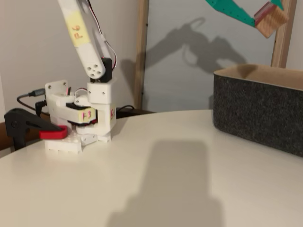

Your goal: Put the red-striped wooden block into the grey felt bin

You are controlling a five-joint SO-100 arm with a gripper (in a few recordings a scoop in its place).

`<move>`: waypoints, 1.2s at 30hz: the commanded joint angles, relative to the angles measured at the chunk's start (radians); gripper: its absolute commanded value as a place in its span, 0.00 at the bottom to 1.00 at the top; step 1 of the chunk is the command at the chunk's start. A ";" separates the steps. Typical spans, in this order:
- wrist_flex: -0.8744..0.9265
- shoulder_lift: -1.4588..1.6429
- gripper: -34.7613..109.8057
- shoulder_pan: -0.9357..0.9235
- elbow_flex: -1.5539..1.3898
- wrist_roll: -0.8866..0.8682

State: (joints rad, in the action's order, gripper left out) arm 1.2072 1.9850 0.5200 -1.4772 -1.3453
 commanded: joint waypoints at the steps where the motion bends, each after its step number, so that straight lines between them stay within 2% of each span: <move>1: 0.002 0.048 0.25 0.115 0.031 0.055; 9: 0.005 -0.051 0.25 0.330 0.028 0.221; 14: 0.002 -0.160 0.27 0.333 0.028 0.313; 21: 0.005 -0.250 0.25 0.328 0.026 0.268; 27: 0.002 -0.302 0.26 0.325 0.028 0.304; 30: 0.003 -0.319 0.28 0.327 0.028 0.322; 36: 0.009 -0.314 0.40 0.325 0.026 0.336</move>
State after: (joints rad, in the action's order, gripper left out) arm 1.2072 1.6552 0.8391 -1.4757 -1.0017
